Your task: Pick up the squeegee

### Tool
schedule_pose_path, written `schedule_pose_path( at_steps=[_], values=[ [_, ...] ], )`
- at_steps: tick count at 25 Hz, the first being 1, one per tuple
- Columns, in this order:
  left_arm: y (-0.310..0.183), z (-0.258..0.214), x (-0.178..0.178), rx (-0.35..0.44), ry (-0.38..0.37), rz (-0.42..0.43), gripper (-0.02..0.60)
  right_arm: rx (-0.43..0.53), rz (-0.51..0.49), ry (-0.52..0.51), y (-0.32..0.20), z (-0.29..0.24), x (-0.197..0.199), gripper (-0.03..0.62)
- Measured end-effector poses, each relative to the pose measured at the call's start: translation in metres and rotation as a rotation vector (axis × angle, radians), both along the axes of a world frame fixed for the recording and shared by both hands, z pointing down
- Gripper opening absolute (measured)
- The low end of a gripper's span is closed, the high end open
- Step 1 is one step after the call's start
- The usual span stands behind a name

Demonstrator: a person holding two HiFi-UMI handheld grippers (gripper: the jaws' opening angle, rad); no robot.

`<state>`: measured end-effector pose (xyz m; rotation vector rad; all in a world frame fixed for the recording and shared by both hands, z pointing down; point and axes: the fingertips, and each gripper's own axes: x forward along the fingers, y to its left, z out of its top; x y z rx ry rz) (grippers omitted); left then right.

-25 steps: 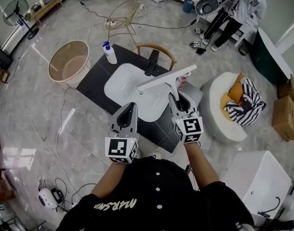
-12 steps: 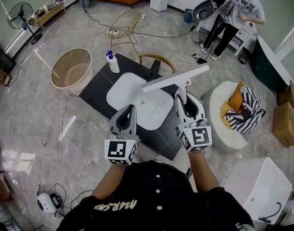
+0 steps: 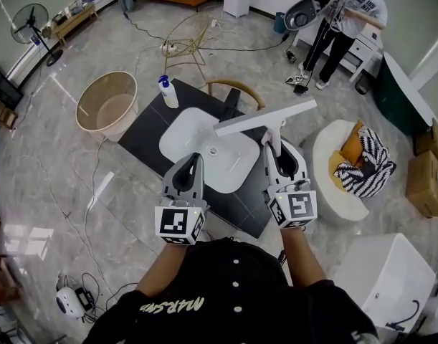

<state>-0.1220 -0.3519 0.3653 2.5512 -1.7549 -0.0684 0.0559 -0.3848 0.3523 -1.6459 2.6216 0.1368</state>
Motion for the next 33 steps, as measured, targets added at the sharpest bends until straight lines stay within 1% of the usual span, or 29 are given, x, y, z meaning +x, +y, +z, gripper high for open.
schedule_pose_path(
  at_steps=[9, 25, 33],
  values=[
    [0.001, -0.005, -0.004, 0.014, 0.000, -0.003, 0.020, -0.013, -0.001, 0.019, 0.003, 0.006, -0.006, 0.078],
    [0.005, -0.008, 0.001, 0.026, 0.007, -0.004, 0.020, -0.012, -0.004, 0.020, 0.008, 0.007, -0.004, 0.078],
    [0.006, -0.010, -0.003, 0.031, 0.009, -0.004, 0.020, -0.015, -0.006, 0.019, 0.008, 0.006, -0.008, 0.078]
  ],
)
